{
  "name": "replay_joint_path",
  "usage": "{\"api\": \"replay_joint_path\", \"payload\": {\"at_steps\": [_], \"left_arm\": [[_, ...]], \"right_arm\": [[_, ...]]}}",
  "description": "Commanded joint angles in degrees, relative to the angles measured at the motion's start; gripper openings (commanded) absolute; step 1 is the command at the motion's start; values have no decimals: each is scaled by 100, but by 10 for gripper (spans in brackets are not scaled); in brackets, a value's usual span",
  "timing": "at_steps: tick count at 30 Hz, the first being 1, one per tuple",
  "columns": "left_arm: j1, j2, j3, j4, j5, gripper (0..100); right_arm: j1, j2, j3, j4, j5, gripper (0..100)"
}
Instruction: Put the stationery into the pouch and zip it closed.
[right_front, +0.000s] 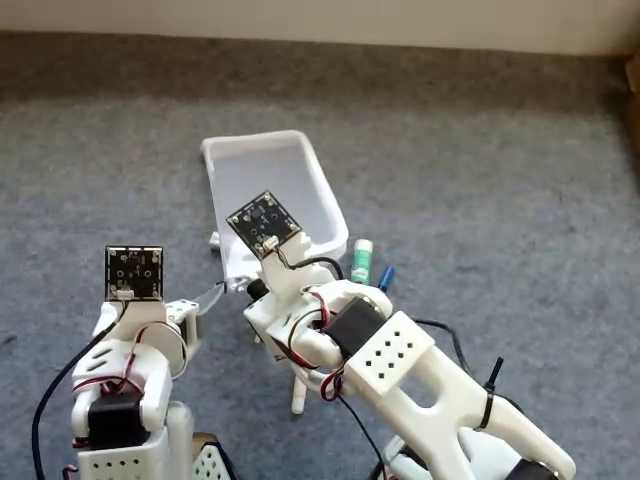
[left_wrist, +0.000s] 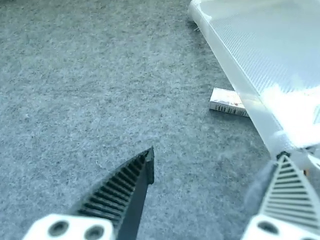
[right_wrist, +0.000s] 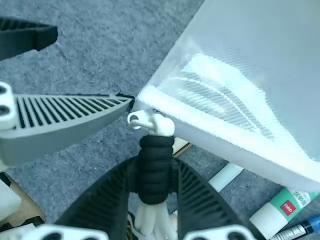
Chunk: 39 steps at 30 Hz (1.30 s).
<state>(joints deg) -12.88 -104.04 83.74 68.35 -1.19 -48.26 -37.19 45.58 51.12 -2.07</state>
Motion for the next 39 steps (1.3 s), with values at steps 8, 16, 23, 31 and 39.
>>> {"api": "replay_joint_path", "payload": {"at_steps": [8, 16, 23, 31, 39], "left_arm": [[655, -66, -523, 352, 70, 345], [514, -66, 13, -413, 44, 341], [277, -66, 295, -774, 44, 341], [145, -66, 215, -747, 44, 340], [-145, -66, 92, -747, 70, 340]], "right_arm": [[40, -312, -84, 13, 53, 5], [31, -312, -84, 31, 53, 5], [31, -321, -101, 207, 62, 5], [31, -321, -84, 224, 273, 5], [40, -268, -75, 224, 290, 5]]}}
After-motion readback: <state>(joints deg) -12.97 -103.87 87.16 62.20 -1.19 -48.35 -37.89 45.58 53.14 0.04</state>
